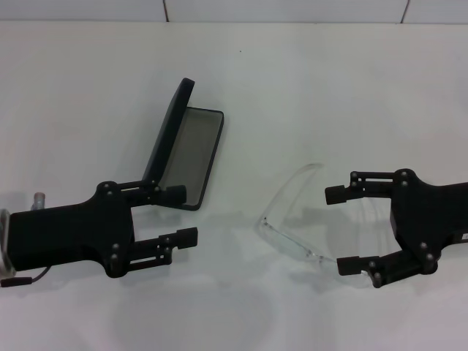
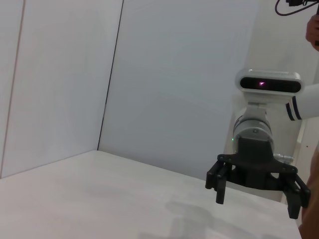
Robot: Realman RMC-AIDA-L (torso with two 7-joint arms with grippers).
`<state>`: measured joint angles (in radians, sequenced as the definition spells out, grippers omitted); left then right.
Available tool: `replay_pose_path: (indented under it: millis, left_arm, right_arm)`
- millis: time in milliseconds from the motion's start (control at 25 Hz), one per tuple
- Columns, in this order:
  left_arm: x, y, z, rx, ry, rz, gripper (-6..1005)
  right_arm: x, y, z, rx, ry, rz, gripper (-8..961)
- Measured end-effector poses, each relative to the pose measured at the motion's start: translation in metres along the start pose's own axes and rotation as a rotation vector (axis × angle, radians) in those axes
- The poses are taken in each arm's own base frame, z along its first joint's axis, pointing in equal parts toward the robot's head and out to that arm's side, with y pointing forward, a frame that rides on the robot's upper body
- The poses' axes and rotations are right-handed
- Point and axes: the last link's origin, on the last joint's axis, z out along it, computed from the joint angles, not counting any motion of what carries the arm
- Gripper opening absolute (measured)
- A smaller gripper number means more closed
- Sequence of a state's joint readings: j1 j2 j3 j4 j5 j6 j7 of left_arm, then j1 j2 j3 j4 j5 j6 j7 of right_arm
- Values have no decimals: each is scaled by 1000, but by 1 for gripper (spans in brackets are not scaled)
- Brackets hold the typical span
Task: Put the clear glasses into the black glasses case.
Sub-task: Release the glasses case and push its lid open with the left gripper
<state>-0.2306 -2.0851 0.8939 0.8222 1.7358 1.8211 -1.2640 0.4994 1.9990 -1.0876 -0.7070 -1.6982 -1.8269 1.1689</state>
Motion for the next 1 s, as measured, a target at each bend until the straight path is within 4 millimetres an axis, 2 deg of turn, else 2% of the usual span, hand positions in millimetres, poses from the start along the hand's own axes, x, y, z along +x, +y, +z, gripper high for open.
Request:
replay_pose_path:
  millis: [600,1000]
  left_arm:
    - [3,-2,1,0,4,11,648]
    - [30,-15,-5,78,154,-14,647]
  right_arm:
    - [1,2,2,7,-13,8,872]
    - [3,1,-9,86,-60,19,872]
